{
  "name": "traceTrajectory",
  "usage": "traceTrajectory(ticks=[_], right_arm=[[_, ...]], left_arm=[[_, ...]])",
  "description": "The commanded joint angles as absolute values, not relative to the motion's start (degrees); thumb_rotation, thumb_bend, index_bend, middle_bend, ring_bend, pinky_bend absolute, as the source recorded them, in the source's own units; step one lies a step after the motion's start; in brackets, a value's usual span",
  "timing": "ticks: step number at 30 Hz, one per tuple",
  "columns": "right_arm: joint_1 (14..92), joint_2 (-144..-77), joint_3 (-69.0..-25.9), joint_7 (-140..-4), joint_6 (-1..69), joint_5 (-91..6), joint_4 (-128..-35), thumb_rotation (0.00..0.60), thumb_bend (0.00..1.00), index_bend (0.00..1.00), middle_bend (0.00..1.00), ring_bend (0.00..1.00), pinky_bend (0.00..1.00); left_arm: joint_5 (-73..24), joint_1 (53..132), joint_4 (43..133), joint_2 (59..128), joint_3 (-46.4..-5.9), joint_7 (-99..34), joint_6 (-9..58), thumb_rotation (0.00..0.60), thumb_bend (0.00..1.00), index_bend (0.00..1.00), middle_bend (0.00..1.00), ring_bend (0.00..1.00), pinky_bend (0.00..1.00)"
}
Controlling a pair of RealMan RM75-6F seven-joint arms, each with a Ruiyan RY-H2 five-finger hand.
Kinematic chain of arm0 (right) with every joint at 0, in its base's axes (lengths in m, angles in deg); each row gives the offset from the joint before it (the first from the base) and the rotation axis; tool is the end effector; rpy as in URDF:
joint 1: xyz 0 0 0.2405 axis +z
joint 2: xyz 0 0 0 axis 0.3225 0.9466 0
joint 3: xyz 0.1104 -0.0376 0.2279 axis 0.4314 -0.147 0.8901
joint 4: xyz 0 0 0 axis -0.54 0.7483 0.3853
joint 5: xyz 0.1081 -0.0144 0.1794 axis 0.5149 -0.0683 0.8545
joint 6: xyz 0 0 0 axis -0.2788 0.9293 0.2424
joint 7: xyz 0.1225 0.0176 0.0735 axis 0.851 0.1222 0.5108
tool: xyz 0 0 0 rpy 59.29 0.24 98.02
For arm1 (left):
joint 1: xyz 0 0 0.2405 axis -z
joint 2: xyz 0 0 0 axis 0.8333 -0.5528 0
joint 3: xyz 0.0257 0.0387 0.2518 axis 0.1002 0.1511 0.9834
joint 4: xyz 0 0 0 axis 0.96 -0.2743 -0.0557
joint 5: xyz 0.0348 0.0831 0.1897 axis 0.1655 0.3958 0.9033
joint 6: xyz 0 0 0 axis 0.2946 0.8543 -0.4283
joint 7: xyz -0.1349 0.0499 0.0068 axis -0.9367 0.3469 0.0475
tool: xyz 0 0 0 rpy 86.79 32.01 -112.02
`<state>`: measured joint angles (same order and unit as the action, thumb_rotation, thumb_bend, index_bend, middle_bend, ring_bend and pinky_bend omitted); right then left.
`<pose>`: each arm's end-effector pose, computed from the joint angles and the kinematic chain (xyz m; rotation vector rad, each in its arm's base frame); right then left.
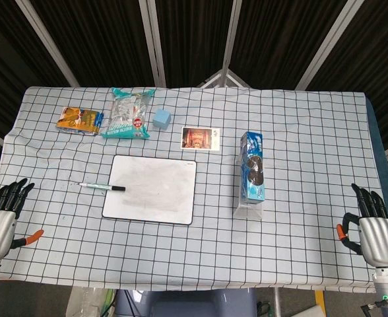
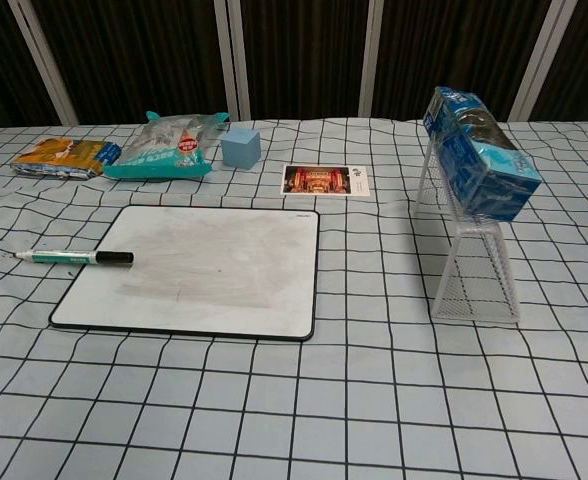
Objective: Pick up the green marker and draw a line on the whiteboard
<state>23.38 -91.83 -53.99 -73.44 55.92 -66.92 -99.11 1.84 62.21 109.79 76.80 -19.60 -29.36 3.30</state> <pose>-0.3070 -0.1824 0.1589 1.3786 -0.8833 0.9376 -0.2942 0.1804 0.1395 -1.4278 -0.9100 -0.9407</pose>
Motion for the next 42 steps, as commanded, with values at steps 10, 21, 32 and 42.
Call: traceTrajectory(ticks=[10,21,32,42], right_arm=[[23.2,-91.7,-54.0,-73.1,56.3,-67.1,-99.2,0.6,0.42,0.0,0.0,0.0,0.0],[22.7,-93.0,-52.8,-71.1,60.1,-68.8,-97.6,0.6,0.31,0.0,0.0,0.0,0.0],[22.6,-93.4,-52.4,-72.2,59.9,-67.6,-97.6,0.6,0.3,0.0,0.0,0.0,0.0],[22.8,-93.1,-52.3,-70.4,58.8,-67.0,-97.9,0.6,0.3,0.0,0.0,0.0,0.0]], left_arm=[[1.5,62.6,109.7,76.9,-19.2,-28.3,4.6,0.6,0.11,0.0,0.0,0.0,0.0],[-1.0,64.5,110.5,77.6,-20.3,-24.6,7.9,0.6,0.04,0.0,0.0,0.0,0.0],[-8.0,70.7,109.5,81.1,-24.9,-17.1,15.5,0.6,0.08,0.01,0.0,0.0,0.0],[-18.6,80.4,103.2,87.4,-30.9,-10.3,26.8,0.6,0.24,0.31,0.01,0.0,0.0]])
